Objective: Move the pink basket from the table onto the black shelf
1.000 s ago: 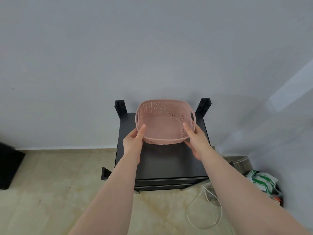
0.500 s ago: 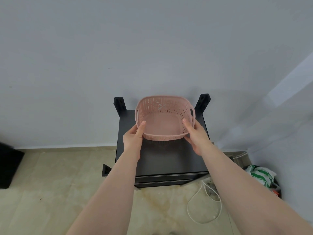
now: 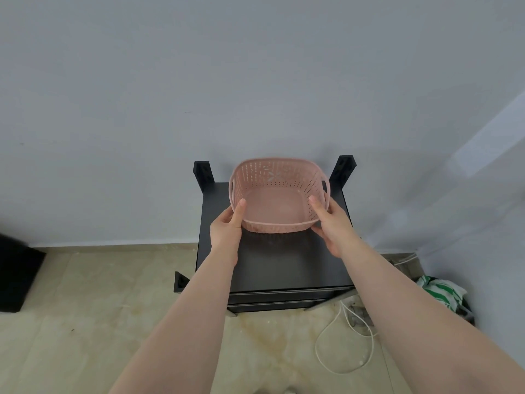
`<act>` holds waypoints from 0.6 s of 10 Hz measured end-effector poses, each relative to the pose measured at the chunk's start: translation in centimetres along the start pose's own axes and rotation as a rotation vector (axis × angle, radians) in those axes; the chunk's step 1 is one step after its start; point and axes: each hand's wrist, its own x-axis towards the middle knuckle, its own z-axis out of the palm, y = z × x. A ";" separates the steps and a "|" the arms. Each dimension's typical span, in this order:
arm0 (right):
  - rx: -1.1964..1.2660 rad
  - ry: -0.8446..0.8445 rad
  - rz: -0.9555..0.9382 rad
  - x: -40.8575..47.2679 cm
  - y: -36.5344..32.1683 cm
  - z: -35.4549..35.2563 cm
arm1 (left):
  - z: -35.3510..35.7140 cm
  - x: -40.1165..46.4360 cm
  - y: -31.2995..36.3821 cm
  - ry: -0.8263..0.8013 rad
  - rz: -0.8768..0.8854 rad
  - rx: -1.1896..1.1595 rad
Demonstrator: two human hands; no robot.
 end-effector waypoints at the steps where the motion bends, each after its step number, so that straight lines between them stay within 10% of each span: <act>1: -0.006 -0.010 -0.012 0.0 -0.1 0.0 | -0.1 0.1 0.0 0.001 0.009 0.022; 6: -0.021 0.098 -0.077 -1.2 -1.9 -1.5 | -1.6 -0.8 3.1 0.024 0.033 0.076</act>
